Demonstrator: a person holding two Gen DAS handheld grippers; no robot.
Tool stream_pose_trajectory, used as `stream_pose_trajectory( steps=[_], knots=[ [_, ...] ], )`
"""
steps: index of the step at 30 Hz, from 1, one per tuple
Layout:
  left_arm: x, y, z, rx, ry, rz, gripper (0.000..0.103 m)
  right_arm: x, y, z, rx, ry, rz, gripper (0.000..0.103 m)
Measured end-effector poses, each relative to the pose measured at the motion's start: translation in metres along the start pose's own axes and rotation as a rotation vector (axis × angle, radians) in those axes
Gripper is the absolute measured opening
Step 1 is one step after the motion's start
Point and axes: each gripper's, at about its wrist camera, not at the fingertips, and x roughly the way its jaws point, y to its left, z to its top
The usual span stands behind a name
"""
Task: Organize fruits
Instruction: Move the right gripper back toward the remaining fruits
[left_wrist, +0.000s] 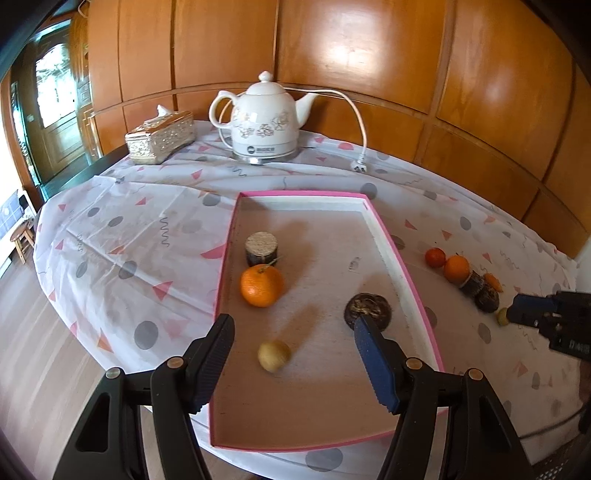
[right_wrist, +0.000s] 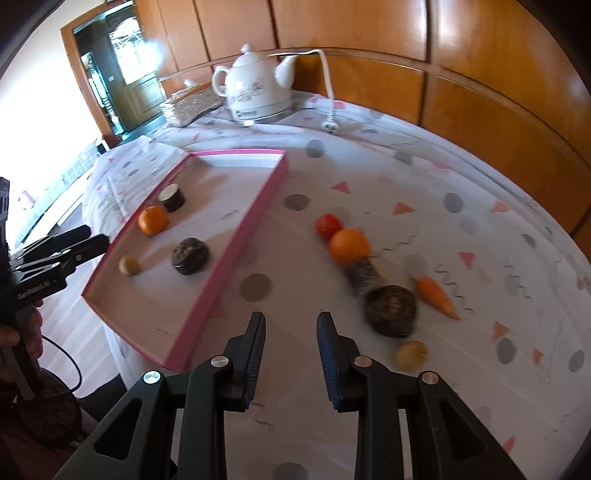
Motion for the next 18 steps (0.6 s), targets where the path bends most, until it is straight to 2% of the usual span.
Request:
stream_pose_trajectory(
  steps=[18],
  knots=[
    [0.006, -0.029, 0.0, 0.08, 0.029, -0.036, 0.068, -0.026, -0.082, -0.018, 0.082, 0.008, -0.173, 0.031]
  ],
)
